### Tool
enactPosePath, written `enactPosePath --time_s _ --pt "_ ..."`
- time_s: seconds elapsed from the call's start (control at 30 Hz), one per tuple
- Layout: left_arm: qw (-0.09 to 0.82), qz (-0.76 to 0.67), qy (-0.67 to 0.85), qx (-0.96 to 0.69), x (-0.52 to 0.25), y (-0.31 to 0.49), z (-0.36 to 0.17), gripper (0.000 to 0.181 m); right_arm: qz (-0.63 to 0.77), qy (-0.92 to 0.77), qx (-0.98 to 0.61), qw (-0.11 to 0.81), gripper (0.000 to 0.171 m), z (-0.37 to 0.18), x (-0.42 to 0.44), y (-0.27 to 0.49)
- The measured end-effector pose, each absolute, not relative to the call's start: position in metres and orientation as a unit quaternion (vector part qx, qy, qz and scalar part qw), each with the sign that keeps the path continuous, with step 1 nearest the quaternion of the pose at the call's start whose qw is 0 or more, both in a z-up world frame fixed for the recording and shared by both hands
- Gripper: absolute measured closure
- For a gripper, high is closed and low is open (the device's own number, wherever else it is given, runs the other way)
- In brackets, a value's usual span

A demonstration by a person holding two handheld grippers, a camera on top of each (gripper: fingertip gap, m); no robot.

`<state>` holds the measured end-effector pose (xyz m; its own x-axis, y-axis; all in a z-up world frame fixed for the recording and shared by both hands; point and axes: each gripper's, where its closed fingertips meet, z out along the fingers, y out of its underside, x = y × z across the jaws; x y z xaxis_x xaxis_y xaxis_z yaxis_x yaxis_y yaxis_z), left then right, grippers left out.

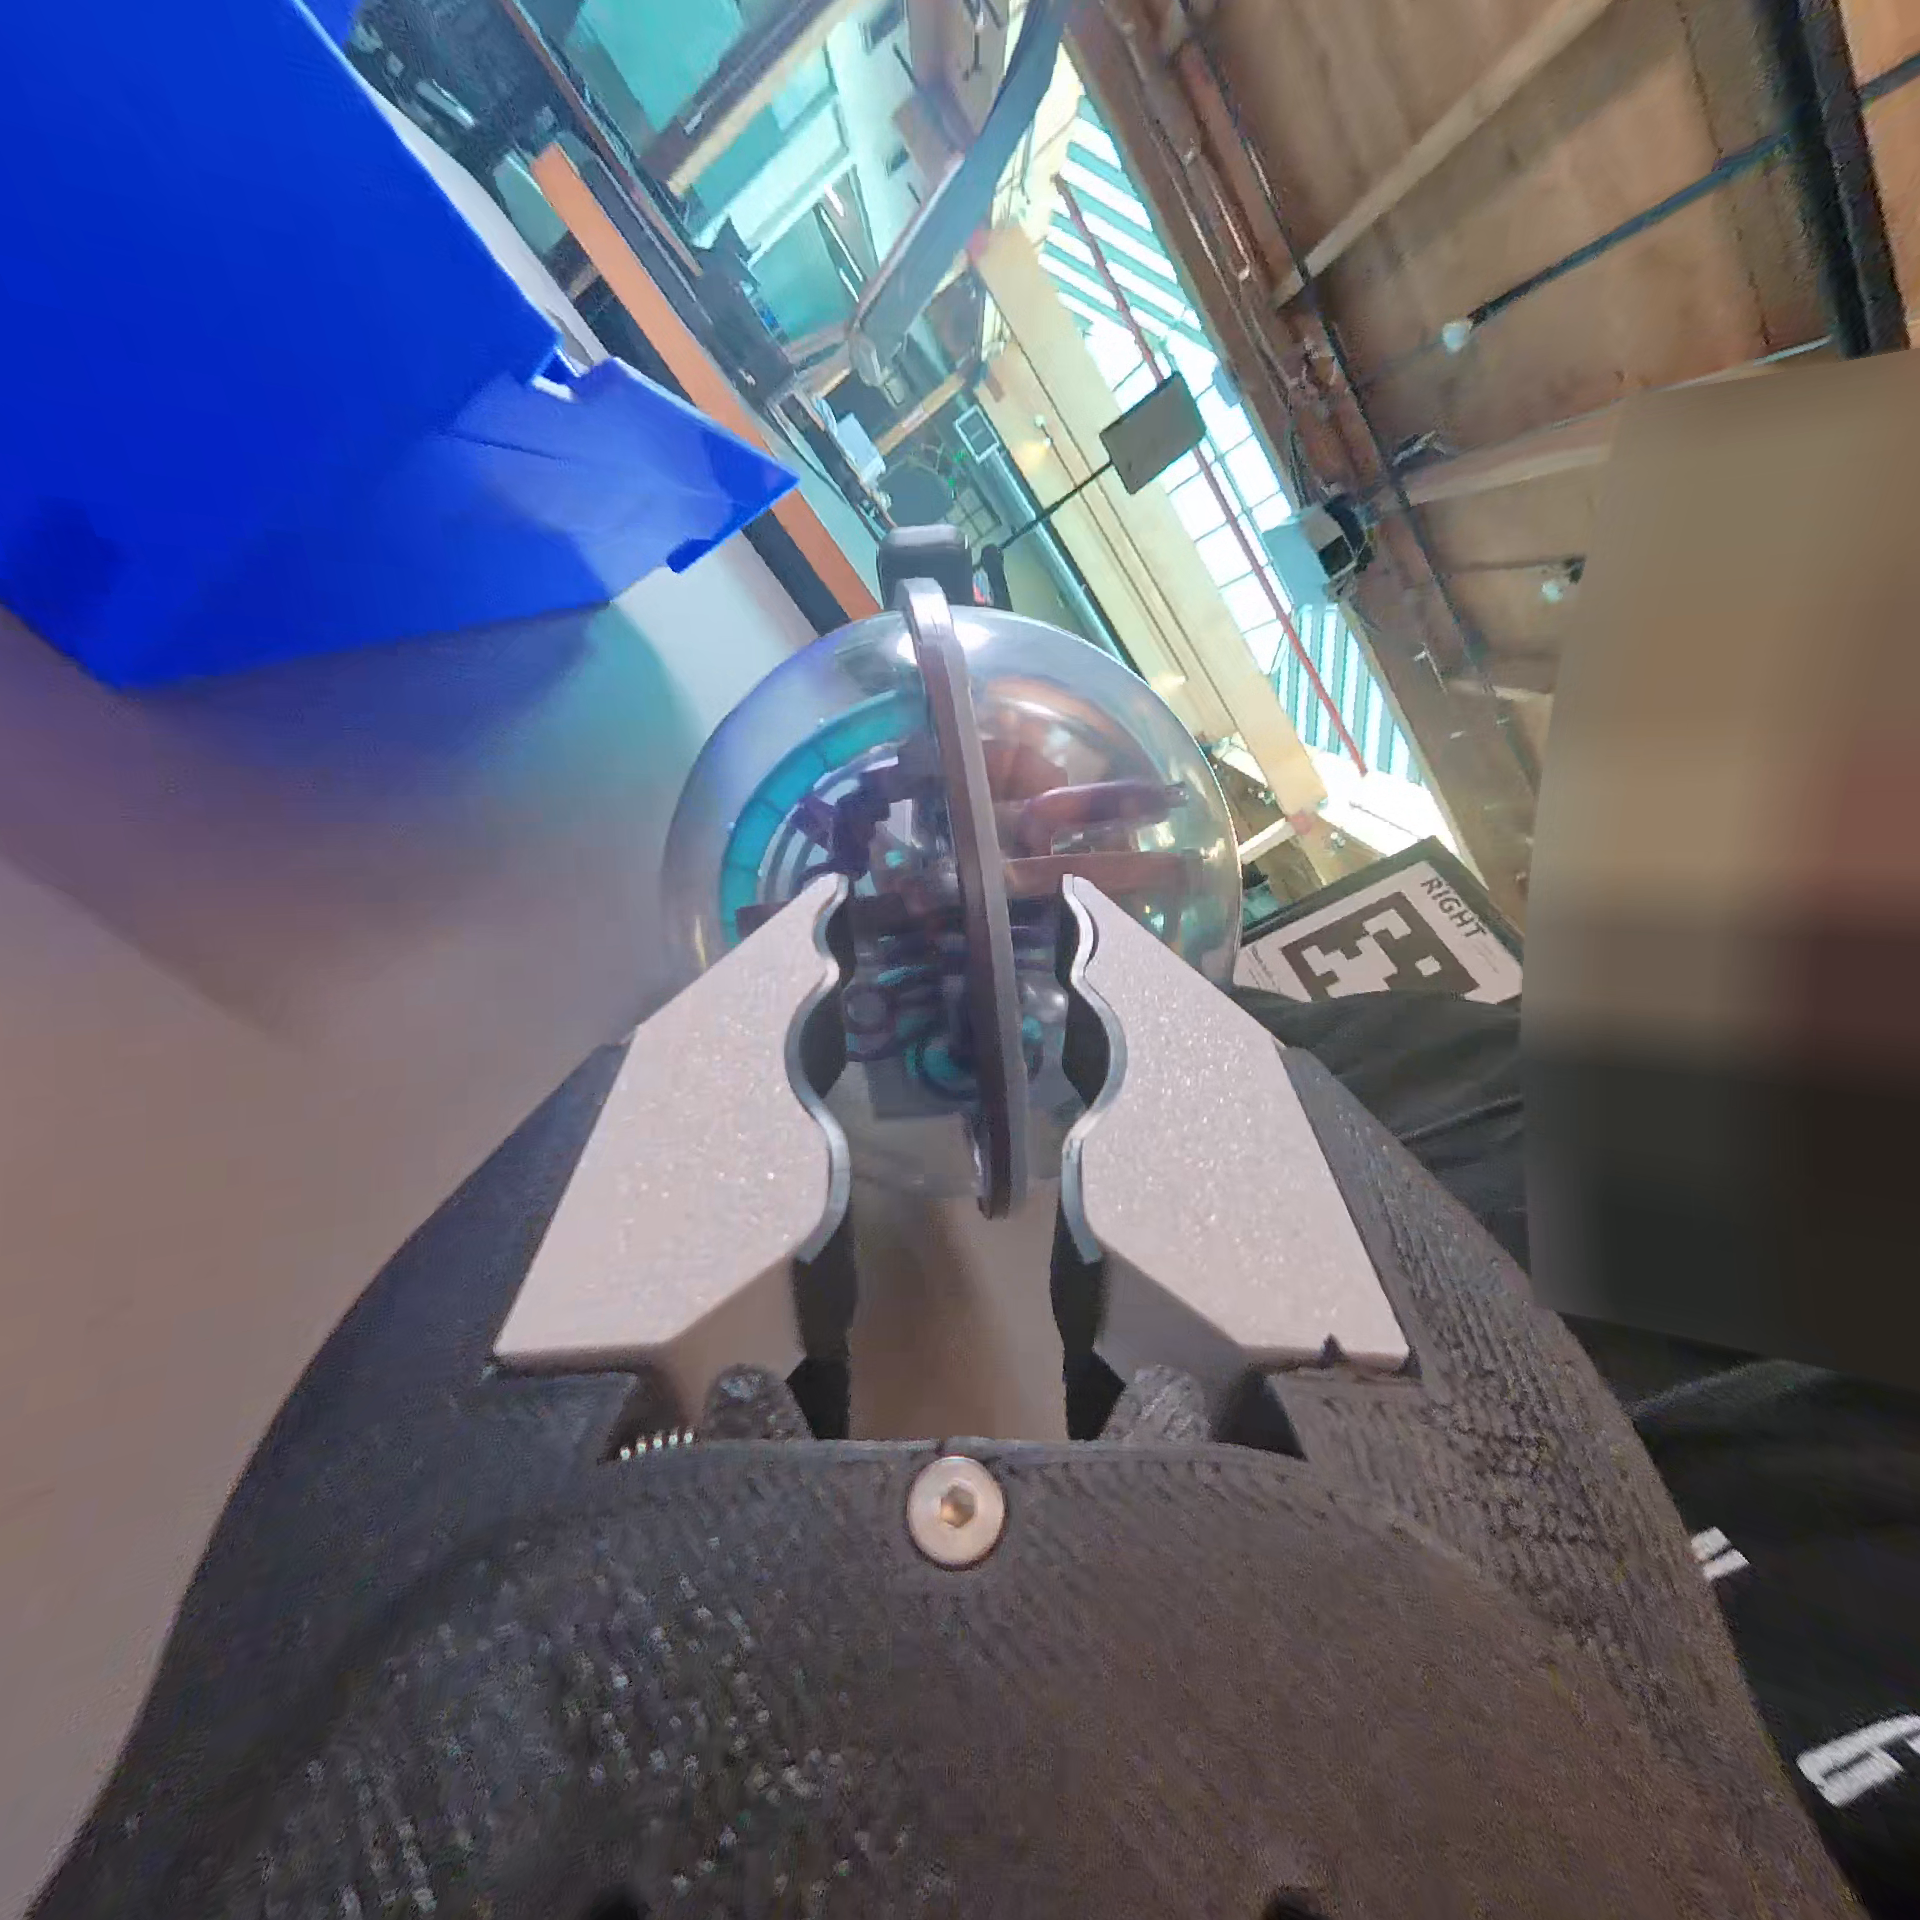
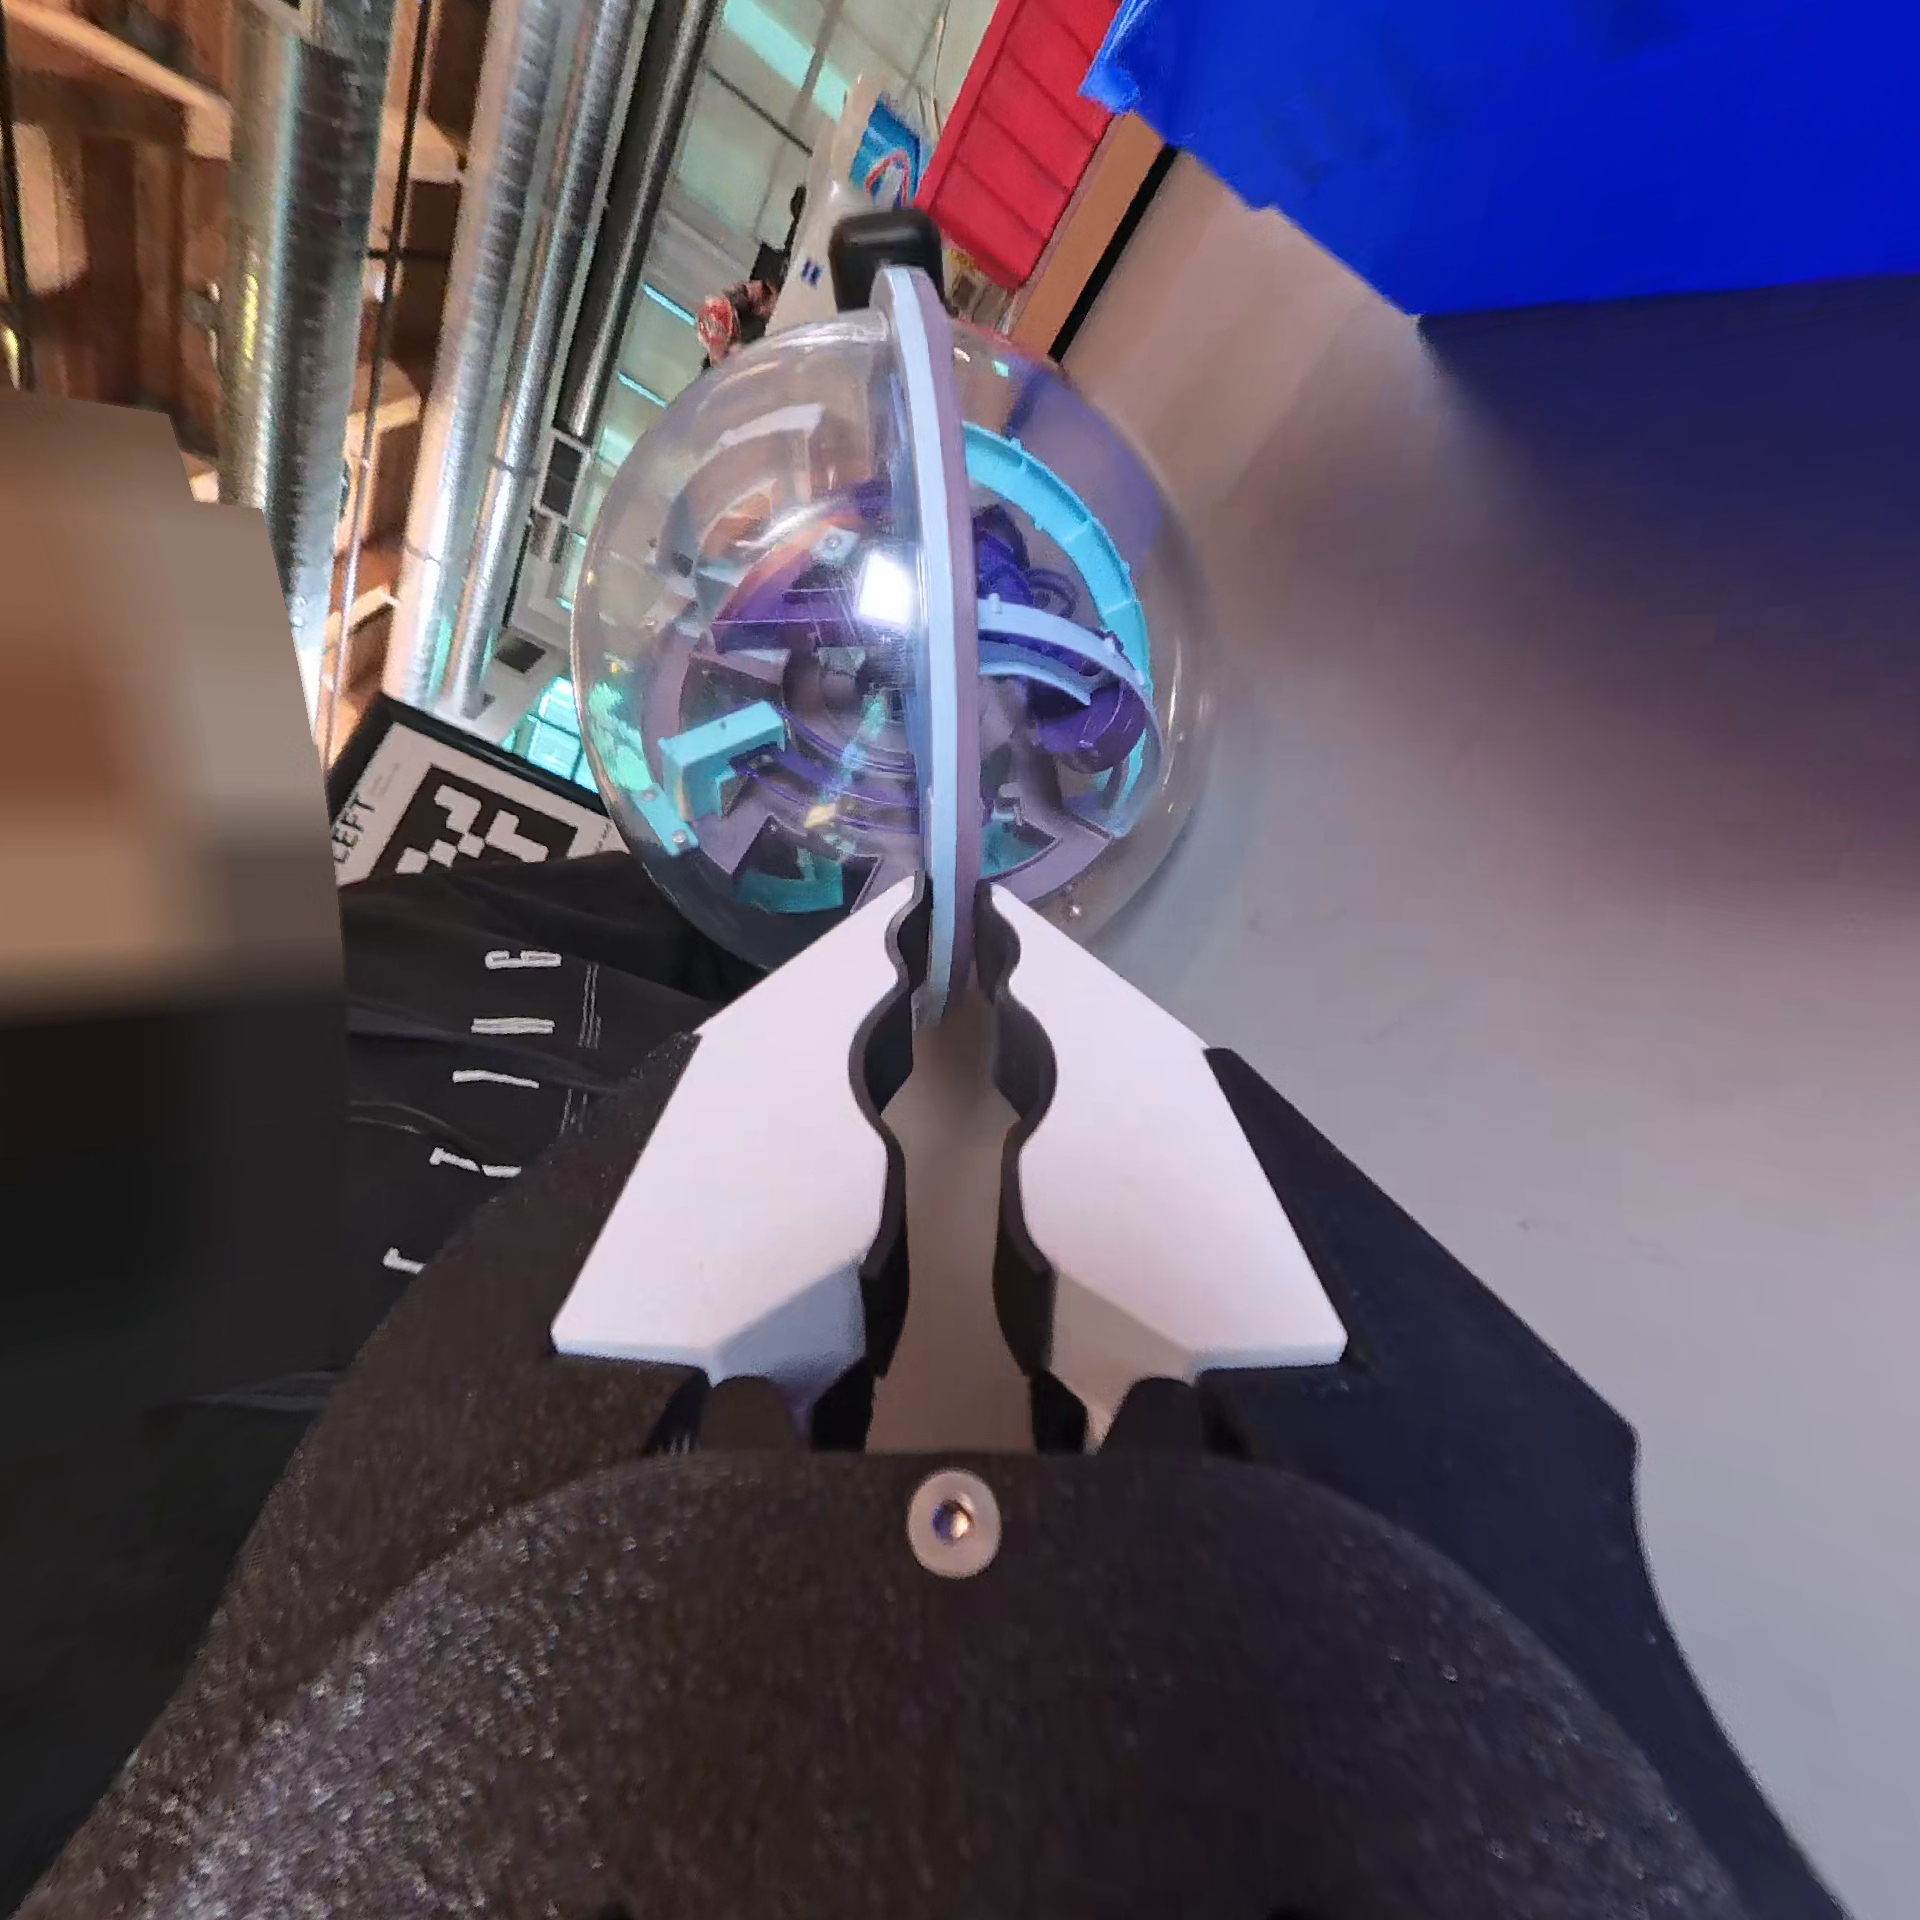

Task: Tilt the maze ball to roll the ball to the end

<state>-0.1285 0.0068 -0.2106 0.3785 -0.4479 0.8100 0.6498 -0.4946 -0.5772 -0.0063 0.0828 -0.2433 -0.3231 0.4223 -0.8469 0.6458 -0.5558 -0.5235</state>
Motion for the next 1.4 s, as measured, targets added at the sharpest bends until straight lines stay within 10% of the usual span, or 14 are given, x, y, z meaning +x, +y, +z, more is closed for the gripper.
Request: enactPosePath --time_s 0.33,0.53,1.2,1.4 --pt "0.496 -0.544 -0.109 -0.668 -0.132 0.015 -0.218 0.174 -0.700 0.364 0.612 0.063 0.164 -0.238 -0.020 0.114" --pt "0.488 -0.532 -0.113 -0.683 -0.129 0.015 -0.223 0.175 -0.664 0.402 0.629 0.048 0.135 -0.246 -0.012 0.118" --pt "0.462 -0.556 -0.087 -0.685 -0.116 0.003 -0.220 0.173 -0.691 0.401 0.597 0.071 0.168 -0.236 -0.004 0.111" --pt "0.492 -0.533 -0.024 -0.688 -0.115 -0.007 -0.206 0.143 -0.686 0.403 0.604 0.046 0.171 -0.237 -0.006 0.118"
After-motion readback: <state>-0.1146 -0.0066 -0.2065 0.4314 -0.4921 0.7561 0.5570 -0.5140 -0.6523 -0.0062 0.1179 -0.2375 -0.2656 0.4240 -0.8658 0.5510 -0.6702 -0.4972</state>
